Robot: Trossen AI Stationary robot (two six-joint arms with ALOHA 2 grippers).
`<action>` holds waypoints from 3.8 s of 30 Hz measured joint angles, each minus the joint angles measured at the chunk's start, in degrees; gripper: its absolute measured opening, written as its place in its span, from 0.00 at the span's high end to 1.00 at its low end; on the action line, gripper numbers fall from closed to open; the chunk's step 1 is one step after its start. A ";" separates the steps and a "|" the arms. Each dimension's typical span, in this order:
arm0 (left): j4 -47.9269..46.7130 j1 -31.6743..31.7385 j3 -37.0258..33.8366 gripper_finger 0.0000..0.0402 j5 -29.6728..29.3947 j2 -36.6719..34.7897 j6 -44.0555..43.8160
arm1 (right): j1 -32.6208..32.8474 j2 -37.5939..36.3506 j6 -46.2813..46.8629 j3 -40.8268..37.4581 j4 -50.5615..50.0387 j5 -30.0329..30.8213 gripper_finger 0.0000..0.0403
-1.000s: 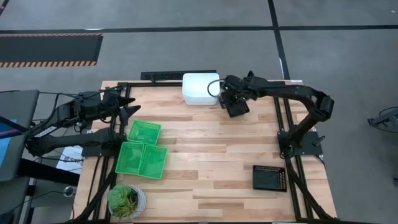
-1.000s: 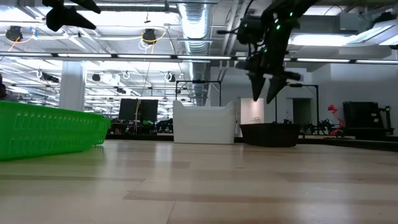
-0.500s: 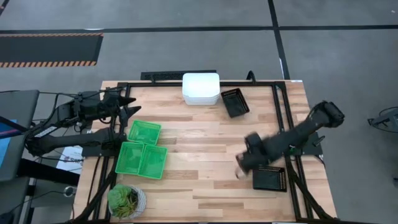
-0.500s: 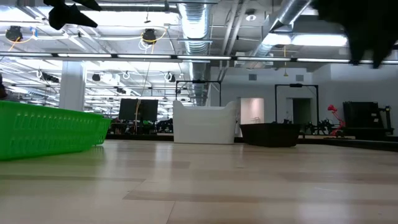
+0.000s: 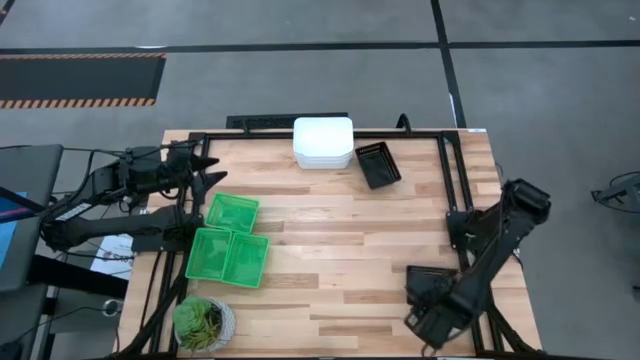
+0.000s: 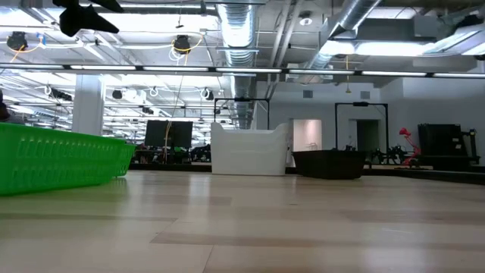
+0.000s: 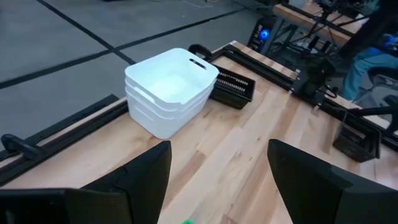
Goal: Stack baskets by color
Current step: Stack the bottom black bin into the top black bin
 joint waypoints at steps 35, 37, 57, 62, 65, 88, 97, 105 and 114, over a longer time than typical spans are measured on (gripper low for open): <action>-1.11 0.01 0.00 0.36 -0.95 0.00 -5.86 | 2.20 0.01 -9.44 -14.72 17.65 -8.40 0.54; -0.75 0.00 0.00 0.36 -0.95 0.00 -6.02 | 1.24 0.03 -9.46 -15.42 17.57 -9.21 0.59; -0.96 0.02 0.00 0.36 -1.29 0.00 -5.60 | -18.28 -0.04 -22.66 -15.50 17.69 10.95 0.98; -0.96 0.00 0.00 0.36 -1.29 0.00 -5.69 | -24.29 -0.04 -29.11 -15.50 20.37 11.87 0.96; -0.95 0.01 0.00 0.36 -1.34 0.00 -5.71 | -26.89 -0.14 -30.06 -15.45 21.25 11.99 0.97; -1.51 0.01 0.00 0.36 -1.36 -0.02 -5.79 | -46.26 -2.86 -49.35 8.03 -0.88 22.59 0.98; -1.52 0.01 0.00 0.36 -1.36 -0.02 -5.50 | -66.46 -6.64 -61.71 7.09 11.75 25.63 0.98; -1.53 0.00 0.00 0.36 -1.38 -0.02 -5.46 | -76.18 -2.67 -62.50 2.19 18.50 14.63 0.98; -1.78 0.00 0.00 0.36 -1.38 -0.02 -4.91 | -78.67 4.46 -62.33 1.73 18.42 12.88 0.97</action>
